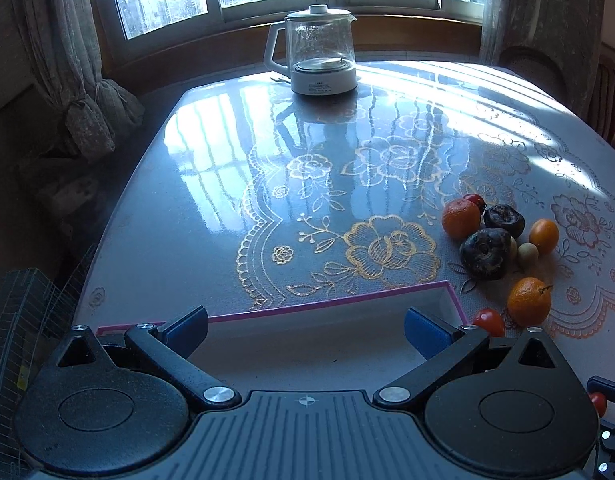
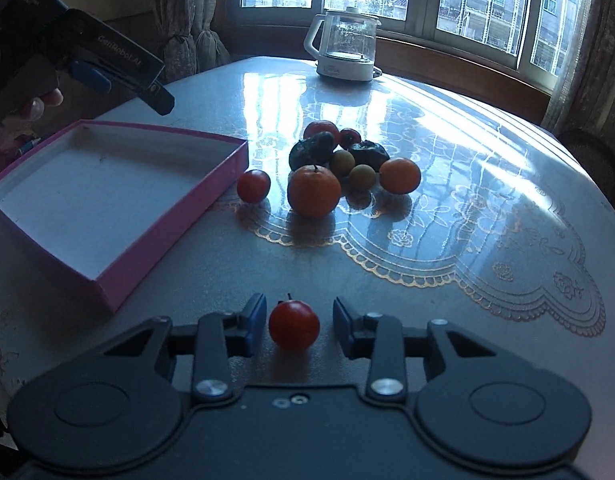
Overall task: Organize fruits
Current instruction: 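Carry the cherry tomato into the pink-rimmed box and open the right tool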
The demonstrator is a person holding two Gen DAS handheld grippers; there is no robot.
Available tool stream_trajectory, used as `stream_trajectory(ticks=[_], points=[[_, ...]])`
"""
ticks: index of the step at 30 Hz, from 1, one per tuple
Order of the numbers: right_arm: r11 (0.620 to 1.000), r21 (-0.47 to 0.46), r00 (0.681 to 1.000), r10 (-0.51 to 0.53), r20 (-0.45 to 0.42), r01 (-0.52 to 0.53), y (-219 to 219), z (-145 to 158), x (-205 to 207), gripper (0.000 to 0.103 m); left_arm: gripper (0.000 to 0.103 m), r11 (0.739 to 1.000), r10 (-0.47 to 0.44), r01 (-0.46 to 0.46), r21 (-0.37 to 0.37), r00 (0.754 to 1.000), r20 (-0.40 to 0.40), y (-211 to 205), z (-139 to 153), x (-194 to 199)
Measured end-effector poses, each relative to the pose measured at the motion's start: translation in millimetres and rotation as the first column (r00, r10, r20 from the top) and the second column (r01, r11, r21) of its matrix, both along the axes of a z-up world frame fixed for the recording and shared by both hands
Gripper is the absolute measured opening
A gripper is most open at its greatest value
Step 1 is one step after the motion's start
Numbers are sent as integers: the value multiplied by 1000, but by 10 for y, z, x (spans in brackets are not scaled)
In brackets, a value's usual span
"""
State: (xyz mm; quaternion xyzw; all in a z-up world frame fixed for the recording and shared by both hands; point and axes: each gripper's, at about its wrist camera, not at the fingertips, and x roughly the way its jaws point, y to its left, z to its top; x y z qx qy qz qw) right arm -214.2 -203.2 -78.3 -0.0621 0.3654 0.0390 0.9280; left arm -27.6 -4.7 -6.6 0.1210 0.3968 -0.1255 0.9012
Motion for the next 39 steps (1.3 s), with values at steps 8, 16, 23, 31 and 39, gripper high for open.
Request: stream_trajectory(ticks=[8, 16, 23, 31, 39], points=[[999, 29, 999, -26, 47, 24, 20, 61, -40, 24, 103, 999, 38, -38, -10, 999, 11, 135, 25, -6], [990, 90, 983, 89, 161, -105, 366, 482, 315, 24, 103, 991, 133, -132, -20, 991, 29, 510, 80, 50], [965, 76, 962, 240, 130, -251, 879, 367, 723, 25, 103, 981, 192, -192, -9, 981, 29, 793, 43, 89], [961, 43, 957, 265, 116, -272, 1100, 267, 844, 40, 103, 979, 205, -205, 1, 979, 13, 869, -22, 154], [990, 48, 974, 125, 189, -136, 645, 427, 639, 78, 103, 988, 156, -156, -8, 987, 25, 682, 6, 116]])
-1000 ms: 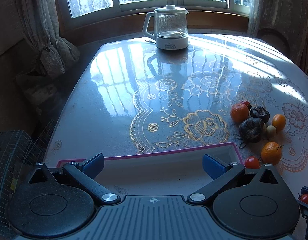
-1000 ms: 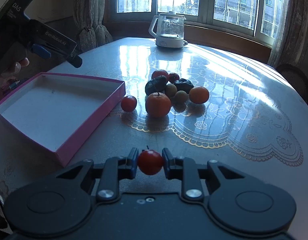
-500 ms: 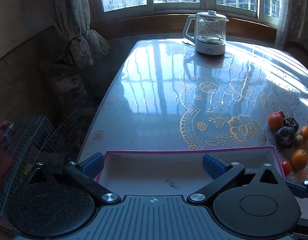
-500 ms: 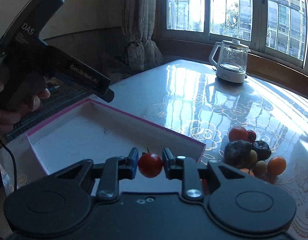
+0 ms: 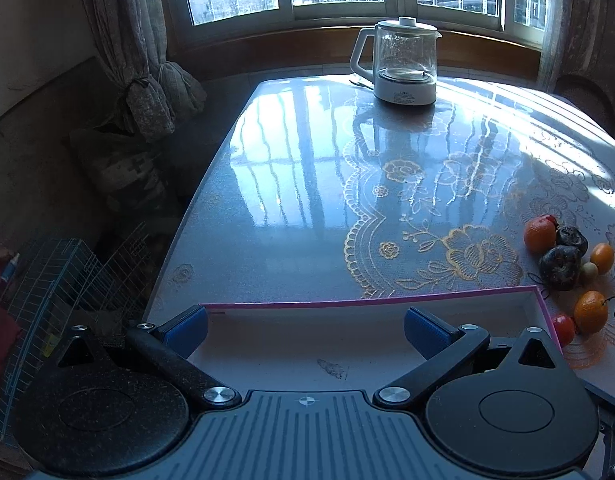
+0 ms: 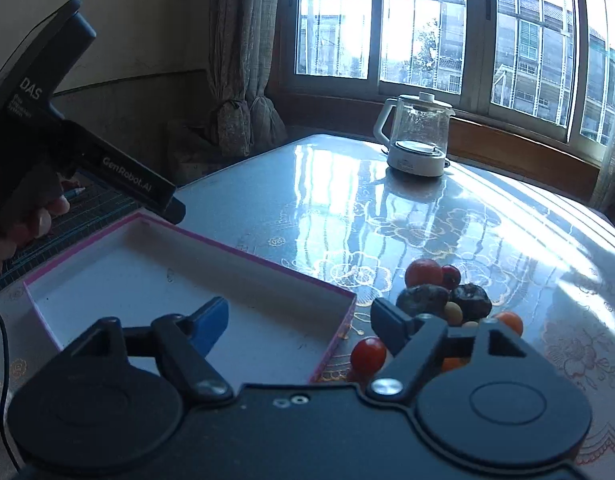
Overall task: Organize fruits
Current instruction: 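Carry the cherry tomato into the pink-rimmed box and open the right tool, then reach to the mandarin orange and grasp it with the left tool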
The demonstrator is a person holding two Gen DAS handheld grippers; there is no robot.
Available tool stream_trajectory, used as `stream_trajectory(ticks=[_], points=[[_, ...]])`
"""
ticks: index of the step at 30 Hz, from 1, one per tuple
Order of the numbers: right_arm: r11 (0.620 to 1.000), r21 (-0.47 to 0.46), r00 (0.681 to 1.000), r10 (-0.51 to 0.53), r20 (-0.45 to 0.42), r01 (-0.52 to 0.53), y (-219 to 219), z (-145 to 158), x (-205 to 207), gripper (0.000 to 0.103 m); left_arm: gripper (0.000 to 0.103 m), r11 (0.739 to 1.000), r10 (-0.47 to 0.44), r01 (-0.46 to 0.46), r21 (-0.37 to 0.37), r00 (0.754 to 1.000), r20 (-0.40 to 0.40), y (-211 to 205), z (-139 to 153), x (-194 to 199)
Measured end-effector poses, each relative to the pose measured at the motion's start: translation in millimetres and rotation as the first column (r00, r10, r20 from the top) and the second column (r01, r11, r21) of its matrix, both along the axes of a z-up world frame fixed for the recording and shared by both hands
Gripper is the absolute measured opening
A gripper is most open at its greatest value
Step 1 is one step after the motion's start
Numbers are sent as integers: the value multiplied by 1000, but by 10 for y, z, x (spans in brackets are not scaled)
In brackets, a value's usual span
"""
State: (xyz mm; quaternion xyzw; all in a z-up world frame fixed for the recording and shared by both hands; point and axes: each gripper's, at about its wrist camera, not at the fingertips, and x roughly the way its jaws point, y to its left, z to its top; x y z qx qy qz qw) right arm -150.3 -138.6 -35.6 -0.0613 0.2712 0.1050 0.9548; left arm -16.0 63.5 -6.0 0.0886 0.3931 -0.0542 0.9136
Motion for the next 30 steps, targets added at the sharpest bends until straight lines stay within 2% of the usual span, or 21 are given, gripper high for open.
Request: stream_trajectory(ticks=[4, 6, 9, 17, 23, 26, 30], points=[[996, 26, 996, -85, -2, 85, -304, -6, -112, 81, 103, 999, -40, 40, -34, 999, -14, -151, 2, -34], [990, 29, 991, -135, -3, 135, -433, -19, -157, 84, 103, 995, -84, 83, -52, 996, -14, -293, 9, -66], [977, 56, 979, -205, 6, 205, -626, -9, -247, 88, 103, 984, -175, 175, -38, 985, 5, -630, 0, -170], [939, 123, 944, -328, 34, 322, -1164, 47, -517, 91, 103, 924, -382, 381, 33, 921, 74, -1598, -75, -482], [921, 153, 929, -368, 41, 358, -1506, 15, -682, 94, 103, 914, -404, 398, 74, 911, 81, -2101, -224, -561], [916, 171, 926, -374, 48, 362, -1662, 11, -739, 95, 103, 908, -412, 405, 103, 910, 48, -2287, -346, -601], [909, 200, 923, -381, 47, 366, -1860, -17, -745, 97, 103, 897, -437, 433, 82, 899, 36, -2482, -430, -719]])
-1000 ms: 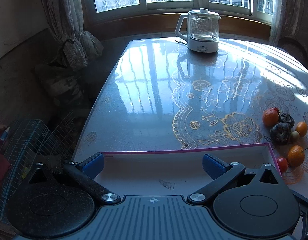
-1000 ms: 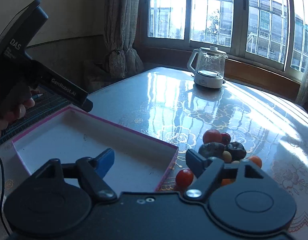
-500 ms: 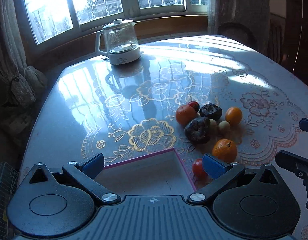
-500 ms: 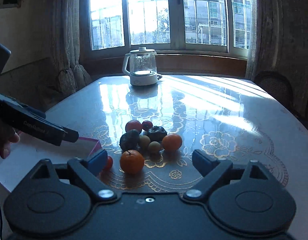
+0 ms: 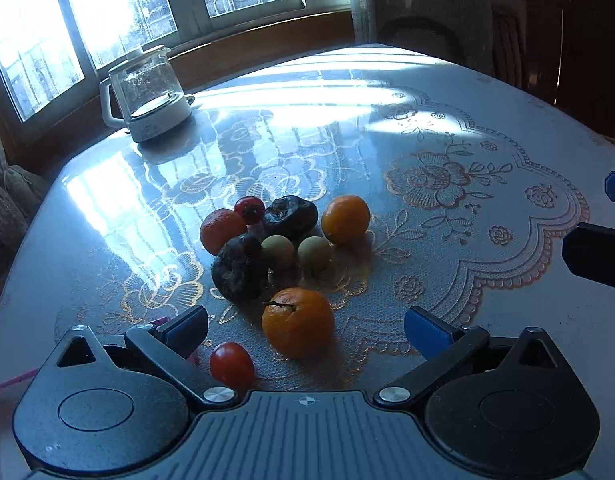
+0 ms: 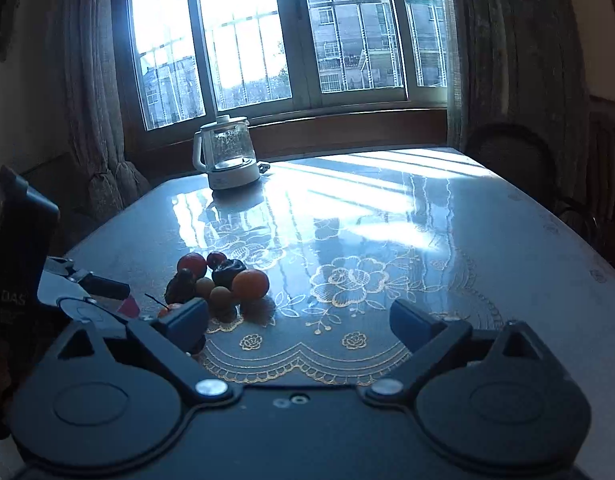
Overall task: Organize fruits
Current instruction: 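Reach to the mandarin orange and grasp it with the left tool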
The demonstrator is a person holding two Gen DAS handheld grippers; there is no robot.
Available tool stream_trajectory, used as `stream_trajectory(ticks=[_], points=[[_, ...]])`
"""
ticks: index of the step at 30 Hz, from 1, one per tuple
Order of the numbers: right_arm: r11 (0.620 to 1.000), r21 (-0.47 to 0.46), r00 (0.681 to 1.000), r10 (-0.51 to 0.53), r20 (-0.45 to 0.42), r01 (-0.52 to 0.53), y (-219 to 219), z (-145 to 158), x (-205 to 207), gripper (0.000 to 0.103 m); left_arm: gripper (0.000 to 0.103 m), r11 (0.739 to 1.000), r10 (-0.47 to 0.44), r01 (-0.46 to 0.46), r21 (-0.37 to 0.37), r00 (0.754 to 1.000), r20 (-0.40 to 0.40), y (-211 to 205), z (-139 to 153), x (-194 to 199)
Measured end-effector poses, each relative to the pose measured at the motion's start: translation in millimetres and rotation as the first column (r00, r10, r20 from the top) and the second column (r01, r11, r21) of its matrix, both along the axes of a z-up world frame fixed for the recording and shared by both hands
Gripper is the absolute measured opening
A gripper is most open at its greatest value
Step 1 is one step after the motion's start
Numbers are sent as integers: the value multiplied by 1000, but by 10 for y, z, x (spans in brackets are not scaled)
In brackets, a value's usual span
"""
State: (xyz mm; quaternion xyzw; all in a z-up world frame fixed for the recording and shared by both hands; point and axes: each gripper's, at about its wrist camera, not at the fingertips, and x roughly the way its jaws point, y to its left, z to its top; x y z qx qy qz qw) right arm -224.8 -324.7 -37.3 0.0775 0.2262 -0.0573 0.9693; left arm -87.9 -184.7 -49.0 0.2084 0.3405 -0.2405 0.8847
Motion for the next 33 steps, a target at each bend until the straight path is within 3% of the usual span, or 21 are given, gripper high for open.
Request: stream_trajectory(ticks=[3, 9, 14, 15, 18, 21, 24, 33], points=[[1000, 21, 1000, 6, 1, -6, -116, -34, -18, 97, 103, 1000, 14, -14, 5, 1000, 5, -123, -47, 4], [999, 37, 1000, 14, 13, -14, -255, -34, -45, 99, 103, 994, 88, -94, -55, 991, -102, -164, -191, 191], [999, 45, 1000, 18, 21, -19, -331, -27, -62, 101, 102, 987, 129, -137, -86, 988, -90, -155, -214, 236], [999, 46, 1000, 18, 21, -19, -341, -26, -61, 101, 87, 985, 136, -145, -91, 986, -101, -147, -230, 253], [999, 49, 1000, 19, 22, -20, -356, -38, -61, 101, 73, 975, 152, -173, -137, 976, -154, -91, -228, 321], [998, 55, 1000, 25, 19, -26, -354, -42, -33, 101, 67, 972, 172, -191, -139, 975, -140, -75, -228, 319], [998, 46, 999, 31, 13, -32, -344, -48, -2, 102, 44, 969, 180, -199, -144, 974, -137, -67, -207, 325], [999, 30, 999, 44, 17, -45, -323, -31, 59, 102, 41, 967, 194, -211, -139, 973, -126, -75, -194, 276]])
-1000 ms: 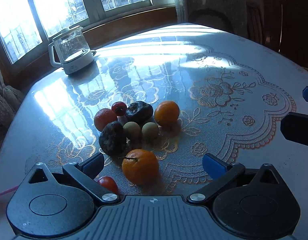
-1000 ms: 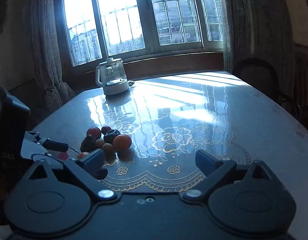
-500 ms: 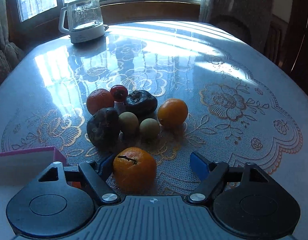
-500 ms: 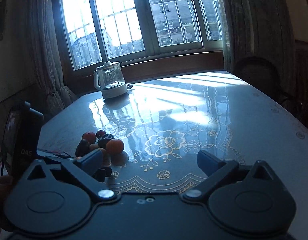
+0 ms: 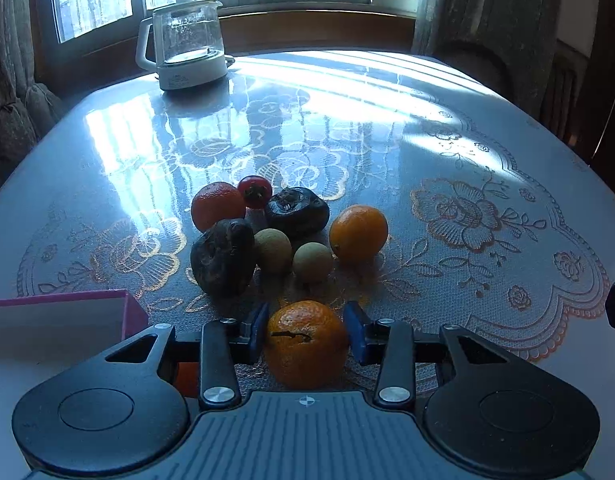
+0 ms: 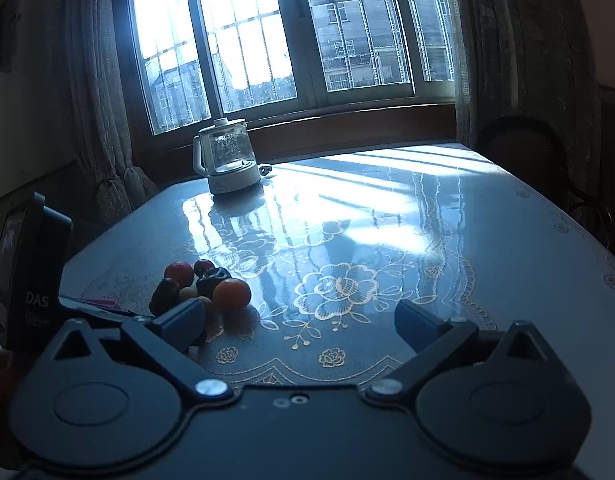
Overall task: Organize fruits
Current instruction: 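Reach to the mandarin orange and grasp it with the left tool, then place the orange in the box with the left tool while the right tool grasps a red tomato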
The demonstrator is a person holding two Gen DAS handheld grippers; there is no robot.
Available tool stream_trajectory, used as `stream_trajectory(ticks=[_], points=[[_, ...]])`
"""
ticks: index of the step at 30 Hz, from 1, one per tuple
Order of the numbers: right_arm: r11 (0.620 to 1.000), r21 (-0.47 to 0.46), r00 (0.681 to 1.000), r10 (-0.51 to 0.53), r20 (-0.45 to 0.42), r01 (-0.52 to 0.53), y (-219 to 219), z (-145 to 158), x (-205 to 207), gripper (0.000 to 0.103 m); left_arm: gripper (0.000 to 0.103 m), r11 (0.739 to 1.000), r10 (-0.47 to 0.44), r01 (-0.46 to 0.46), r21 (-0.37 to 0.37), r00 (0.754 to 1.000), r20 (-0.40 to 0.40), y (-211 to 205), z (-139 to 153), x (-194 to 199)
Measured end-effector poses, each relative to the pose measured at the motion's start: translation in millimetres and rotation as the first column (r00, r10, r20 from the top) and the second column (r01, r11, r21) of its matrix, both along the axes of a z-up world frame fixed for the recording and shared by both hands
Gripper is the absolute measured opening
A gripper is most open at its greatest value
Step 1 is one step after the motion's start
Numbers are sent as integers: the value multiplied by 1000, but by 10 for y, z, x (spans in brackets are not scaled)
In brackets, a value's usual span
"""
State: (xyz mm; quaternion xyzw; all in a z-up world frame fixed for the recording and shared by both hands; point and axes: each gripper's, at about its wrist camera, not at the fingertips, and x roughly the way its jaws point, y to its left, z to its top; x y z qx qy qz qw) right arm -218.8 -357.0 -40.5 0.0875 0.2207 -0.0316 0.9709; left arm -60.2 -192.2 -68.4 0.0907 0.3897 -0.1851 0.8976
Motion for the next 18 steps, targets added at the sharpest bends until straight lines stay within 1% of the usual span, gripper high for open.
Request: stream_trajectory(ticks=[3, 5, 10, 12, 15, 18], points=[[1000, -1, 1000, 1, 1, -1, -1, 4, 3, 102, 41, 1000, 0, 0, -11, 1000, -8, 30, 4, -19], [1000, 0, 1000, -1, 3, 1, 7, 7, 4, 102, 40, 1000, 1, -1, -7, 1000, 4, 52, 19, -44], [1000, -3, 1000, 4, 2, -4, 60, 18, 24, 102, 40, 999, 12, -10, -36, 999, 46, 213, 226, -96], [1000, -6, 1000, 13, 4, -13, 93, 32, 40, 102, 40, 998, 31, -28, -48, 997, 72, 371, 364, -110], [999, -12, 999, 31, 13, -31, 173, 64, 81, 102, 40, 995, 97, -93, -43, 991, 88, 710, 474, -38], [998, -6, 998, 56, 16, -56, 280, 80, 152, 102, 41, 985, 173, -173, -10, 982, 70, 1119, 405, 89]])
